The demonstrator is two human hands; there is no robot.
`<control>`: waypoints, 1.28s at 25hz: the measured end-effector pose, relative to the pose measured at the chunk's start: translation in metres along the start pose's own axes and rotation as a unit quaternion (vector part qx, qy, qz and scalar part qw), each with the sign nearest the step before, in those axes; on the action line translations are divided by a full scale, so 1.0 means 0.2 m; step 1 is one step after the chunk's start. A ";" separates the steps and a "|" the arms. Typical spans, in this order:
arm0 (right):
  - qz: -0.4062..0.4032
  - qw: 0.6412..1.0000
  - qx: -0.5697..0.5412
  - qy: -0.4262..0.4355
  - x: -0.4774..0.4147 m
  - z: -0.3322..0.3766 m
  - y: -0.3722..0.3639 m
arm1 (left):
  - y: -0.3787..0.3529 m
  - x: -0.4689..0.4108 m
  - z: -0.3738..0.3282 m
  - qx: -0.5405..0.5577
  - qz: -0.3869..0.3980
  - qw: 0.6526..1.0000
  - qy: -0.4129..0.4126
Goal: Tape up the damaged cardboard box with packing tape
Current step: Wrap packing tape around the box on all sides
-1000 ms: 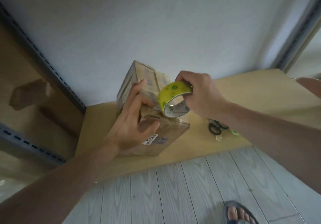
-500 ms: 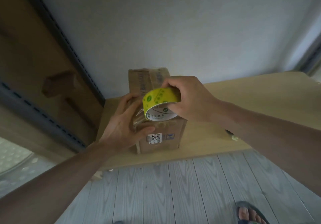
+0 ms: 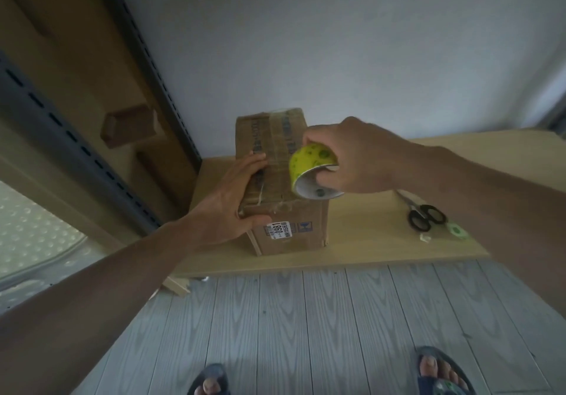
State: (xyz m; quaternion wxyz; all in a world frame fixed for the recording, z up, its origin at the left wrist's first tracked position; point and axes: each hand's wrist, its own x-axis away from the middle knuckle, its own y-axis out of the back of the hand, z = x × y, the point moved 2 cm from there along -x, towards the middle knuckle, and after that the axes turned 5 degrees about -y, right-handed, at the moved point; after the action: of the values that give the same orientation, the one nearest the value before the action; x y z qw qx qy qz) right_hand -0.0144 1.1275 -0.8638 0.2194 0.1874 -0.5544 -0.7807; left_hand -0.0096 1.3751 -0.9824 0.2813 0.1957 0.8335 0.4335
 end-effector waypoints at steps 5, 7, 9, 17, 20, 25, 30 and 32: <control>0.038 0.978 0.194 -0.070 0.15 -0.21 -0.02 | 0.00 -0.01 -0.03 -0.009 0.015 1.000 0.010; 0.050 0.975 0.197 -0.092 0.15 -0.26 -0.06 | -0.01 -0.02 -0.03 -0.014 0.015 1.000 0.015; 0.044 0.973 0.205 -0.096 0.12 -0.27 -0.07 | -0.01 -0.02 -0.02 -0.015 0.015 1.000 0.018; 0.078 0.977 0.167 -0.103 0.10 -0.33 -0.22 | -0.01 -0.01 0.00 -0.011 0.019 1.000 0.016; 0.074 0.979 0.154 -0.107 0.09 -0.33 -0.32 | 0.04 -0.02 -0.05 -0.045 0.088 0.995 0.028; 0.046 0.984 0.130 -0.110 0.08 -0.39 -0.38 | 0.09 -0.24 -0.25 -0.240 0.163 0.953 0.094; 0.043 0.986 0.116 -0.110 0.08 -0.42 -0.39 | -0.07 -0.31 -0.26 -0.228 0.180 0.956 0.039; 0.044 0.985 0.125 -0.111 0.08 -0.43 -0.39 | -0.06 -0.34 -0.27 -0.247 0.221 0.942 0.047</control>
State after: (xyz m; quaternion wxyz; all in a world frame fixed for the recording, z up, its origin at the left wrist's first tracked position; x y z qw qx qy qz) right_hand 0.0070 1.0746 -0.9656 0.1652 0.1008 -0.6763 -0.7107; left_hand 0.0081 1.2967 -0.9465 0.1787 0.2784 0.6484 0.6857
